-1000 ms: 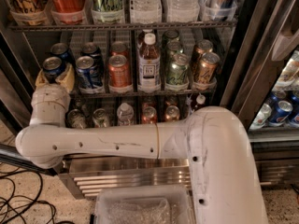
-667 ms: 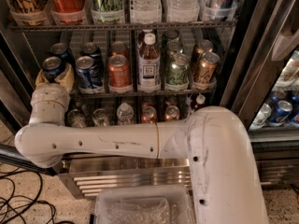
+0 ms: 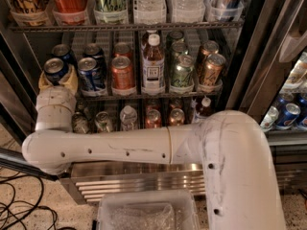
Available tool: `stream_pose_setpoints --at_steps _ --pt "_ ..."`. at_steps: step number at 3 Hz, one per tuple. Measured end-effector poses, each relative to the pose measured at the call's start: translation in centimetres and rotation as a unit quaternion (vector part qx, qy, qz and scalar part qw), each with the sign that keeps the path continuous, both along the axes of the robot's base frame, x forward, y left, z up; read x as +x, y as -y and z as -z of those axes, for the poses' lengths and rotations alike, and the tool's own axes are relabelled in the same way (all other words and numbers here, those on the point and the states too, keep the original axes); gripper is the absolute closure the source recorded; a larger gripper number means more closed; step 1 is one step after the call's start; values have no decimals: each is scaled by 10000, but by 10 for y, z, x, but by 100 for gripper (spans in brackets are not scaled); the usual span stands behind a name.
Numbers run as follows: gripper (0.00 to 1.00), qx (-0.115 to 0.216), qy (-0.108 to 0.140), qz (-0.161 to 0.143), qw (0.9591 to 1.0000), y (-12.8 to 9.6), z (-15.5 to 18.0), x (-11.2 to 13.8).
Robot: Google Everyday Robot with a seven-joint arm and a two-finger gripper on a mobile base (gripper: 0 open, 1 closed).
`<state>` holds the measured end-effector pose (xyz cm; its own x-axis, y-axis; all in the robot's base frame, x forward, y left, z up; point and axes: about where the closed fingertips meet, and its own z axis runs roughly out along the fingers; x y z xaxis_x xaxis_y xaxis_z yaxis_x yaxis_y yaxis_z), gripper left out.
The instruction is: Pick pepsi can from middle shelf of fridge
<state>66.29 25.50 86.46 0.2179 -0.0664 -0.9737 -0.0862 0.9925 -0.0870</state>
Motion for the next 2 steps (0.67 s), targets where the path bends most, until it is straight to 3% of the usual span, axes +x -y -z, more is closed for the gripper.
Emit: stream_pose_setpoints --at_steps 2 --pt "100 -43 1039 -139 9945 24 -62 -50"
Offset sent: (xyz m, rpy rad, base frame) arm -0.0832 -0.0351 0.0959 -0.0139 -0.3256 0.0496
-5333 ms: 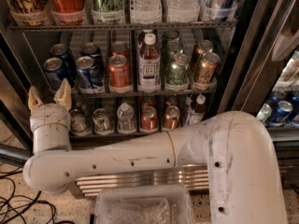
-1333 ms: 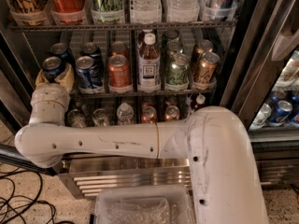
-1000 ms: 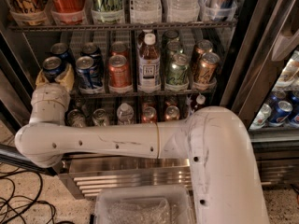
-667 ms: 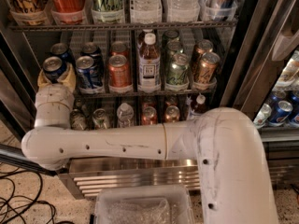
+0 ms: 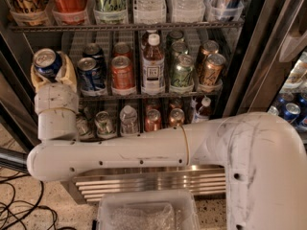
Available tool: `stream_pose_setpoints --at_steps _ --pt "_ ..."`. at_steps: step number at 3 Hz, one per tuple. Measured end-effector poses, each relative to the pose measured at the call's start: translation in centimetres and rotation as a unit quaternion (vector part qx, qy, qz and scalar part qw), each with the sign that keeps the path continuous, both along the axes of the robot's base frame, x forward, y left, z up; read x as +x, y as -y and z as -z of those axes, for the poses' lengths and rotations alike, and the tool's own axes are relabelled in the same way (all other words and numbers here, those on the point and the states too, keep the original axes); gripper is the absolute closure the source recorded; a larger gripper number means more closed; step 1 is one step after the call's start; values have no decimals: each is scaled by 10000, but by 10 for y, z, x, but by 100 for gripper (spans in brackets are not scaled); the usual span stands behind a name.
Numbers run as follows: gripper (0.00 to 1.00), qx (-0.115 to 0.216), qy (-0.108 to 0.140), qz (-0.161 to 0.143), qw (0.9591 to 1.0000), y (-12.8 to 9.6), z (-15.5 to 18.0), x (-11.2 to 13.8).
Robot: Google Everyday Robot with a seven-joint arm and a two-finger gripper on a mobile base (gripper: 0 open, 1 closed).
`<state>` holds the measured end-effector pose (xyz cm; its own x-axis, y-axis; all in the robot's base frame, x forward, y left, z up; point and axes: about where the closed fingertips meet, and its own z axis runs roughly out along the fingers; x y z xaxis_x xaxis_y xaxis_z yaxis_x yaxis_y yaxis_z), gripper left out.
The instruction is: Pick pepsi can from middle shelf of fridge
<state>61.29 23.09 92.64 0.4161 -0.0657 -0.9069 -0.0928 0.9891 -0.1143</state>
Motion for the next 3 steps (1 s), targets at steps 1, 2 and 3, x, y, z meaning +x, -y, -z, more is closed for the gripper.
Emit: stream_pose_setpoints --at_steps 1,2,3 --pt "100 -39 419 -184 9989 3 -29 -23" --pt "100 -23 525 -573 9970 12 -37 -51" --pt "100 154 340 -1212 9919 34 -23 -72"
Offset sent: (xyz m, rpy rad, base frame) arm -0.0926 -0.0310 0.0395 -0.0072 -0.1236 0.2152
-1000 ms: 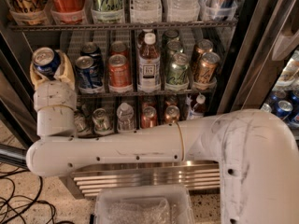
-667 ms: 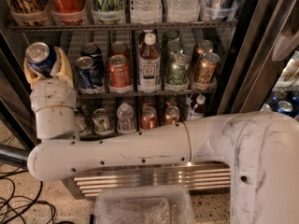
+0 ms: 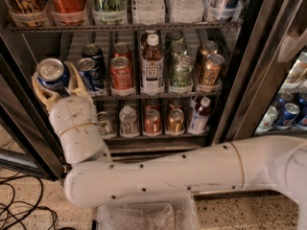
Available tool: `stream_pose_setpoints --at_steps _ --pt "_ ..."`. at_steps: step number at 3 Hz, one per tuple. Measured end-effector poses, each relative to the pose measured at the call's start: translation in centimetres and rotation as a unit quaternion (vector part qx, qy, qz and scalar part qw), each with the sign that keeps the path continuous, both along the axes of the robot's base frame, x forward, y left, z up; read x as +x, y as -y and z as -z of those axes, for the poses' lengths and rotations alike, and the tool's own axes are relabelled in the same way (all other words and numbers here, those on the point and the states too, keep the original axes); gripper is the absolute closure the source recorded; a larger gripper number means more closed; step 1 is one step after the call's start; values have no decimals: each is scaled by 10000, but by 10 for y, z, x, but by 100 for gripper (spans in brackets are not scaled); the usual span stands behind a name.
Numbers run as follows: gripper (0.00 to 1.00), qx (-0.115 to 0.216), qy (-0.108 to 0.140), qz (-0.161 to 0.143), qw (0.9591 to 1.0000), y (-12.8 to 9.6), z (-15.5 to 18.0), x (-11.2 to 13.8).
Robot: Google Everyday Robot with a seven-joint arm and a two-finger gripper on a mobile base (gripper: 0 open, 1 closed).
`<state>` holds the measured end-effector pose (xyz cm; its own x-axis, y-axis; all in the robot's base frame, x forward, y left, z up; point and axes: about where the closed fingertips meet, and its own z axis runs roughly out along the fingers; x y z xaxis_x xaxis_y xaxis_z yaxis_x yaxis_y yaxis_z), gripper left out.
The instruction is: Pick pepsi can from middle shelf of fridge
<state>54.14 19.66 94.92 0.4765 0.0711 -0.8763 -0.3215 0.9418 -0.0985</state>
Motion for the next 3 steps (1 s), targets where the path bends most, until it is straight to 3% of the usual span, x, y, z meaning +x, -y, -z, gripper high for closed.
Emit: stream_pose_setpoints --at_steps 1,2,3 --pt "100 194 15 -481 9987 43 4 -3" --pt "100 246 240 -606 9976 107 -5 12" --pt "100 65 437 -840 9955 147 -23 12"
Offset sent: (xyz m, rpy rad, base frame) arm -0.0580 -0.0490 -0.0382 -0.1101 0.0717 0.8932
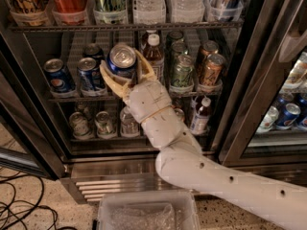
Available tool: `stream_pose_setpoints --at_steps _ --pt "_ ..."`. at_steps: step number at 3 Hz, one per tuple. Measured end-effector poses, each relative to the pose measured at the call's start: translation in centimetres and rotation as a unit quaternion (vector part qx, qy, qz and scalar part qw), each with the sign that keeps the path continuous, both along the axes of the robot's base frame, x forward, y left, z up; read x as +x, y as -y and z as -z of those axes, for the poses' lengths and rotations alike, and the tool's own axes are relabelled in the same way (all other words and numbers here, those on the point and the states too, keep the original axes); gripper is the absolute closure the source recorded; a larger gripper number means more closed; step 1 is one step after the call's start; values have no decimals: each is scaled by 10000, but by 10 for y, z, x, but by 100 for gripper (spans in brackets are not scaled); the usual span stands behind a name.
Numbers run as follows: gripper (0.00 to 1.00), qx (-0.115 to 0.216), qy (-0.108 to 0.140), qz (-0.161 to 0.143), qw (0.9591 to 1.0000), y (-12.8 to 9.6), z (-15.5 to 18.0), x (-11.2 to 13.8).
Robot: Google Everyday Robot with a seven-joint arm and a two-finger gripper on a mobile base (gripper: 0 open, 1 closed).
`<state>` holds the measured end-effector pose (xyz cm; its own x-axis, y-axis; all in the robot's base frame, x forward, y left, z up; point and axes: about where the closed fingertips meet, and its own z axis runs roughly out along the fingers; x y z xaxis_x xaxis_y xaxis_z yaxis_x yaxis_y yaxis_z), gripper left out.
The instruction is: Pick pepsi can from middle shelf of fridge
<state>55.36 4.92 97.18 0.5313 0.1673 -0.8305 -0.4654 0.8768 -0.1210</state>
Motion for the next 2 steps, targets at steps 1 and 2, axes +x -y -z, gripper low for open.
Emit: stream_pose_setpoints --at_steps 1,2 --pt "100 -253 132 -289 9992 21 -27 -7" --pt "100 129 73 -1034 9945 14 -54 -16"
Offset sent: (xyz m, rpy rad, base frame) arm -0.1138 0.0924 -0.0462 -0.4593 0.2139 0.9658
